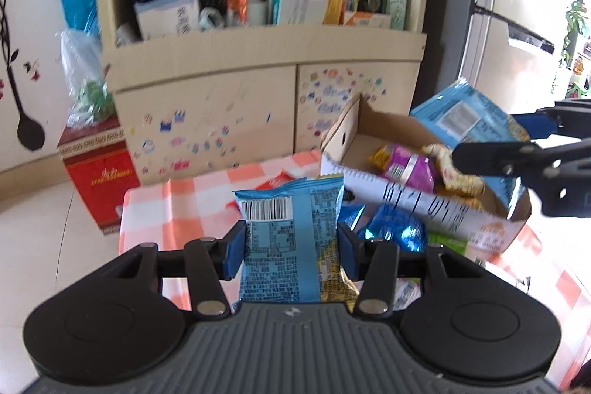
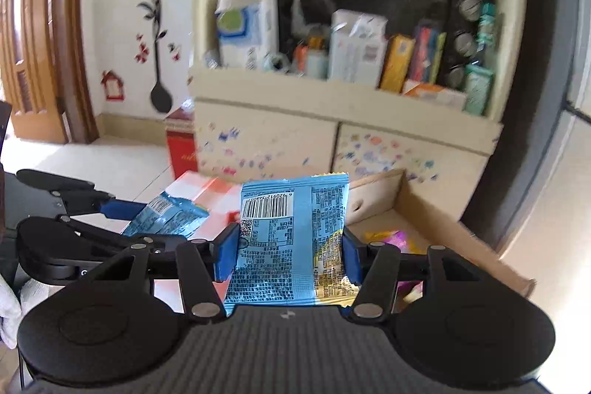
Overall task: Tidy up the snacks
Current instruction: 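Carry both light blue packets over the cardboard box, then open both tools to drop the light blue packets into the box, then withdraw both tools from the box toward the remaining snacks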
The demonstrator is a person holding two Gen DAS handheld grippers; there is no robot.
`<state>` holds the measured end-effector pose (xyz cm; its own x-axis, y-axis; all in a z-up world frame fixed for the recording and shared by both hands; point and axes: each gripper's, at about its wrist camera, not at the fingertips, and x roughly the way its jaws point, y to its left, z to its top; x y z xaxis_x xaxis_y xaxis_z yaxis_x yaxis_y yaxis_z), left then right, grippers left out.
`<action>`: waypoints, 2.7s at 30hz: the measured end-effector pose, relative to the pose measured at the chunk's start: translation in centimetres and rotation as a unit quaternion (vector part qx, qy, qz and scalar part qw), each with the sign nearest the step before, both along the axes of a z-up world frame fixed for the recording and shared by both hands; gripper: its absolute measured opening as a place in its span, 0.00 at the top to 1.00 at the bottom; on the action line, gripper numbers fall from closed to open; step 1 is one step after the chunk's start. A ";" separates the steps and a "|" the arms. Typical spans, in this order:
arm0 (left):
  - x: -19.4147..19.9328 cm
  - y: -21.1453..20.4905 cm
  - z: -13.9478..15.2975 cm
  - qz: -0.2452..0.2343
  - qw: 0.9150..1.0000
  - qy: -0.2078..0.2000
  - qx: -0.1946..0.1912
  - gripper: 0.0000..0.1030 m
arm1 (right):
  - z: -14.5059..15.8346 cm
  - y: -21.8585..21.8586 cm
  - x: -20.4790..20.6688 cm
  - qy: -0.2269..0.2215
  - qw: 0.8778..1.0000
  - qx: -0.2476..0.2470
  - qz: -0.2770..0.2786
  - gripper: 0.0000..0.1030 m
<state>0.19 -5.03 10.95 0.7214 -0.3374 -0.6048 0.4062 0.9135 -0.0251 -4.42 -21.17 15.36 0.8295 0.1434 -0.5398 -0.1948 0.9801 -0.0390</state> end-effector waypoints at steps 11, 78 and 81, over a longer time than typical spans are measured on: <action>3.2 -4.8 1.6 -0.030 0.999 -0.024 0.002 0.52 | 1.3 -6.8 0.1 -0.024 0.995 0.022 -0.093 0.40; 1.8 -11.0 -8.9 -0.021 0.992 0.107 0.057 0.08 | -8.2 -9.1 -3.1 0.170 0.941 0.188 -0.224 0.03; 1.6 -10.9 -9.9 -0.014 0.990 0.119 0.070 0.08 | -9.2 -8.6 -2.6 0.188 0.941 0.175 -0.222 0.03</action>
<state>1.75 -15.92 1.06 0.5445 -0.2571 -0.7984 0.4299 0.9029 0.0024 -7.03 -29.76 6.19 0.6087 0.0514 -0.7917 0.3012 0.9082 0.2905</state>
